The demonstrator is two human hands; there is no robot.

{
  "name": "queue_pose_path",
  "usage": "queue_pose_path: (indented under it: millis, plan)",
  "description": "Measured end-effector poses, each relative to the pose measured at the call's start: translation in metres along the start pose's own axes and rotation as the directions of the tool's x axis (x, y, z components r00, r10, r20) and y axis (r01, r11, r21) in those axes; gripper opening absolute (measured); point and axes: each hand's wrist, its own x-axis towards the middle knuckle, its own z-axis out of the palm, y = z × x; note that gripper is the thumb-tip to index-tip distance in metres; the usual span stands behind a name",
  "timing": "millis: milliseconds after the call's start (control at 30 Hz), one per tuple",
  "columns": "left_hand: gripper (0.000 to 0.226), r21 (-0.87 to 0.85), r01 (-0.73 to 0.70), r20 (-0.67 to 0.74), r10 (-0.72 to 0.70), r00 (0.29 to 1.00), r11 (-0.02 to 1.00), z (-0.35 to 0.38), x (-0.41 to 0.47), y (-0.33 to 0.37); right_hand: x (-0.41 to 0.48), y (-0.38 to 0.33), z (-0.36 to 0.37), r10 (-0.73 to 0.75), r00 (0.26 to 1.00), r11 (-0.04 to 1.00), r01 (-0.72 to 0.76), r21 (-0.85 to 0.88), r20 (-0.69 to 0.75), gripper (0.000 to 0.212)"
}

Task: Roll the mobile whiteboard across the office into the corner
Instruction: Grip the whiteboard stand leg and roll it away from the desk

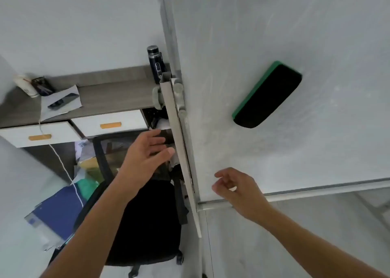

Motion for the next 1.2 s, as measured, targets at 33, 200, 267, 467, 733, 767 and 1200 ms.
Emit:
queue_pose_path:
  millis: [33, 200, 267, 467, 733, 767, 1200]
  plan:
    - [0.07, -0.029, -0.023, 0.04, 0.024, 0.999, 0.999, -0.002, 0.012, 0.005, 0.01, -0.005, 0.01, -0.01, 1.0, 0.999, 0.009, -0.036, -0.015, 0.023]
    - [0.054, 0.022, -0.123, 0.248, 0.114, 0.962, 0.992, -0.014, 0.067, 0.023, 0.054, -0.037, 0.056, 0.015, 0.985, 0.978, -0.051, -0.201, -0.174, 0.051]
    - [0.059, -0.029, -0.127, 0.318, 0.13, 0.939, 0.991, -0.019, 0.084, 0.02, 0.067, -0.044, 0.072, 0.018, 0.973, 0.976, -0.068, -0.209, -0.229, 0.055]
    - [0.019, -0.051, -0.149, 0.462, 0.156, 0.873, 0.987, -0.007, 0.098, 0.016, 0.084, -0.043, 0.093, 0.037, 0.918, 0.963, -0.138, -0.231, -0.394, 0.03]
    - [0.024, -0.111, -0.191, 0.509, 0.221, 0.832, 0.975, 0.01, 0.063, 0.018, 0.027, -0.028, 0.1, 0.111, 0.896, 0.961, -0.206, -0.182, -0.43, 0.039]
    - [0.025, -0.111, -0.204, 0.511, 0.232, 0.828, 0.973, 0.013, 0.055, 0.019, 0.017, -0.027, 0.099, 0.117, 0.889, 0.964, -0.208, -0.165, -0.442, 0.043]
    - [0.051, 0.012, -0.357, 0.487, 0.306, 0.818, 0.934, 0.058, -0.115, 0.02, -0.141, -0.017, 0.112, 0.153, 0.779, 0.98, -0.198, -0.007, -0.608, 0.024]
